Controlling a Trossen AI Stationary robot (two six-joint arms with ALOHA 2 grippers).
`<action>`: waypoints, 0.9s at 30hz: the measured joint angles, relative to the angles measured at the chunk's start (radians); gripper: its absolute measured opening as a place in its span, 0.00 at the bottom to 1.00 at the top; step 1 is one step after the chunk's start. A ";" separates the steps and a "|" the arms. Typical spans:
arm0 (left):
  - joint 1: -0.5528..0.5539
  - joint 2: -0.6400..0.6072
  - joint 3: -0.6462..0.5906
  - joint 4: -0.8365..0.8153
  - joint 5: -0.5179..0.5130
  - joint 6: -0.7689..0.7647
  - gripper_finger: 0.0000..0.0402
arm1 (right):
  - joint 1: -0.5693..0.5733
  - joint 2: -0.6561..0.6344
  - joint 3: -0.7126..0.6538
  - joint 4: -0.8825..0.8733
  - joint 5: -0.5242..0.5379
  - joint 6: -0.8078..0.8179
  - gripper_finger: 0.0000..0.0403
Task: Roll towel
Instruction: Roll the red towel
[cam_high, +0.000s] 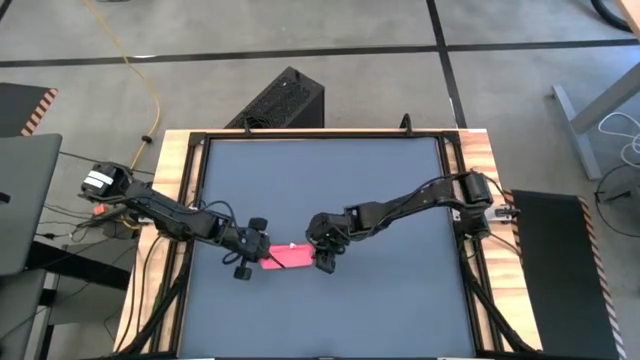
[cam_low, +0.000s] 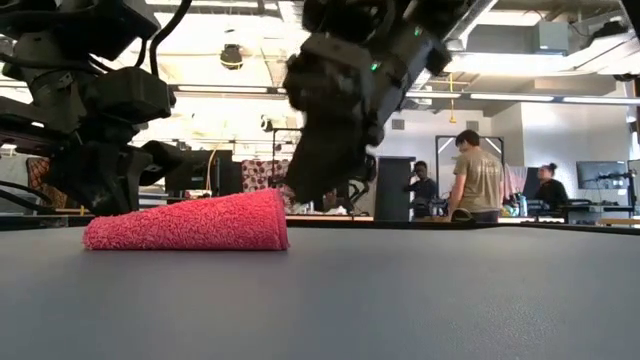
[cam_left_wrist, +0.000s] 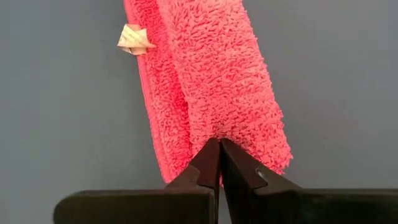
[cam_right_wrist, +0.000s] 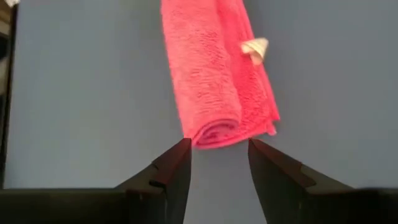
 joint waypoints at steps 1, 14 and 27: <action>0.005 0.000 0.000 0.000 0.008 0.000 0.00 | 0.008 -0.012 0.000 -0.013 0.019 -0.023 0.46; 0.051 0.000 0.000 0.000 0.079 -0.004 0.00 | 0.229 0.032 0.002 0.150 0.465 -0.683 0.46; 0.073 0.000 0.000 0.000 0.130 -0.025 0.00 | 0.212 0.113 0.003 0.250 0.579 -0.836 0.46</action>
